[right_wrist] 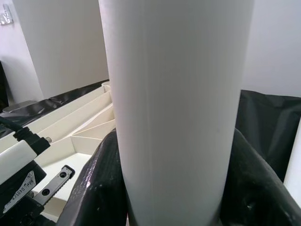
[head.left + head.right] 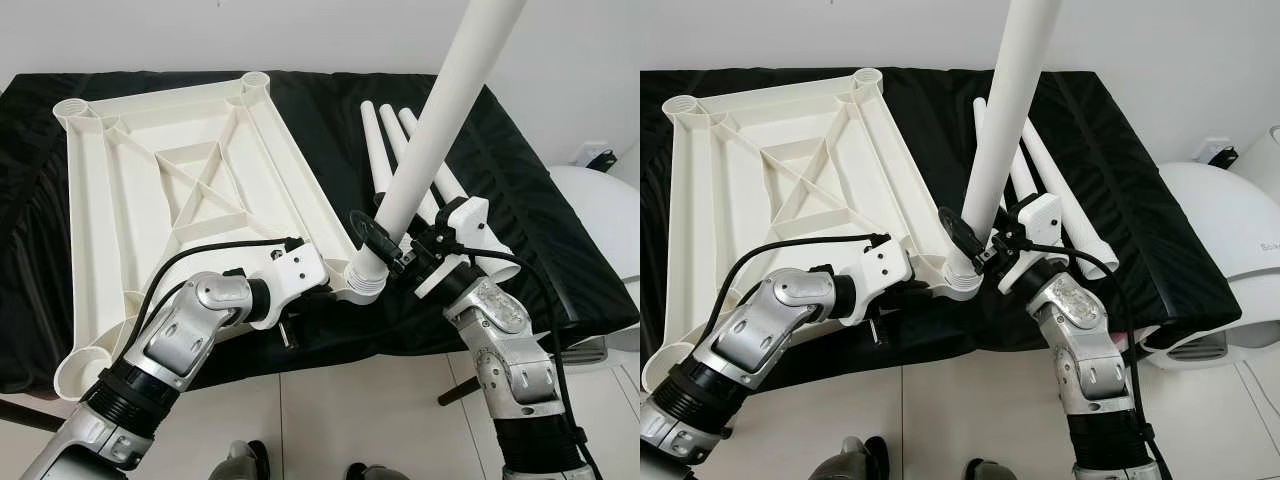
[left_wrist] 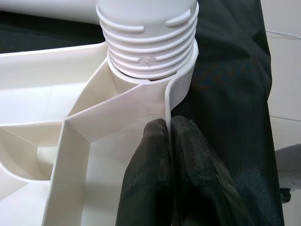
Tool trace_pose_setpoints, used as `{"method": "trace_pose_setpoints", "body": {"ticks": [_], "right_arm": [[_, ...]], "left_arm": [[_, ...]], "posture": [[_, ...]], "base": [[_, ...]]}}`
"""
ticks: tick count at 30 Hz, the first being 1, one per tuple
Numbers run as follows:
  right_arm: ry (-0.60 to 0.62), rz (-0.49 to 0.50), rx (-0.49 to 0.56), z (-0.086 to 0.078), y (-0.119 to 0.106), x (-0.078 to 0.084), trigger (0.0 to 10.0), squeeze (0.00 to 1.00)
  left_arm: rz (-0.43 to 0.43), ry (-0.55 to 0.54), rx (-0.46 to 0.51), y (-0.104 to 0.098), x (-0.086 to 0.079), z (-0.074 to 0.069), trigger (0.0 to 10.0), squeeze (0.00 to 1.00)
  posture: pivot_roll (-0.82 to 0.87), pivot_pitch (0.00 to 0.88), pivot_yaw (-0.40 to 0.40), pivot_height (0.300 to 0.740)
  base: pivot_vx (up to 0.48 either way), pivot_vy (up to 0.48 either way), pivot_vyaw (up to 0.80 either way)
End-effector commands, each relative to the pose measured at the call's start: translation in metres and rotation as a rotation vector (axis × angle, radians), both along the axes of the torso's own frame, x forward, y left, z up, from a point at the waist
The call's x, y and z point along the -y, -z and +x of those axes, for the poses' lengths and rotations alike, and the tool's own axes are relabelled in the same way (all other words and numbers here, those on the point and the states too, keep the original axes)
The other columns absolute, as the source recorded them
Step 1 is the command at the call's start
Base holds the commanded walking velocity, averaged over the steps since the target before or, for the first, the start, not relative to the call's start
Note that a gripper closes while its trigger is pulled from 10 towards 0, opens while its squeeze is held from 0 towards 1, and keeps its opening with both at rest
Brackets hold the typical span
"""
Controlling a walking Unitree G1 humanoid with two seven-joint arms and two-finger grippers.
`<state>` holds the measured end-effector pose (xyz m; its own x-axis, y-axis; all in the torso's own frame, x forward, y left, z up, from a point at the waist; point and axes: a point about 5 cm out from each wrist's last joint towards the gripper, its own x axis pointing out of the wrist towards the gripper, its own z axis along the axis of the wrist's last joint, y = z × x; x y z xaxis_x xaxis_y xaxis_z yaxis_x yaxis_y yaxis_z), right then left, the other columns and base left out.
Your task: Building children table
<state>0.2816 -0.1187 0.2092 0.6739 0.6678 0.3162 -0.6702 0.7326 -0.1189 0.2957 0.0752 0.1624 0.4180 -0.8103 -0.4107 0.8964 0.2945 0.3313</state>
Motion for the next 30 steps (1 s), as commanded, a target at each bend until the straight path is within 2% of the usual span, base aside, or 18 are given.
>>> {"method": "trace_pose_setpoints", "body": {"ticks": [1,16,30], "right_arm": [[-0.095,-0.006,-0.099,-0.0052,0.0179,-0.0209,10.0,0.00],[0.001,0.025,-0.087,-0.0077,0.0162,-0.0226,10.0,0.00],[0.158,0.059,-0.063,-0.0091,0.0143,-0.0256,10.0,0.00]], "left_arm": [[0.064,-0.042,-0.060,0.0203,-0.0013,-0.0007,10.0,0.00],[0.059,-0.041,-0.064,0.0205,-0.0009,-0.0020,10.0,0.00],[0.058,-0.041,-0.069,0.0203,-0.0007,-0.0033,10.0,0.00]], "posture": [[-0.04,0.184,-0.019,0.740],[-0.04,0.187,-0.020,0.740],[-0.03,0.195,-0.019,0.740]], "base": [[0.000,0.000,0.00],[0.000,0.000,0.00],[0.000,0.000,0.00]]}}
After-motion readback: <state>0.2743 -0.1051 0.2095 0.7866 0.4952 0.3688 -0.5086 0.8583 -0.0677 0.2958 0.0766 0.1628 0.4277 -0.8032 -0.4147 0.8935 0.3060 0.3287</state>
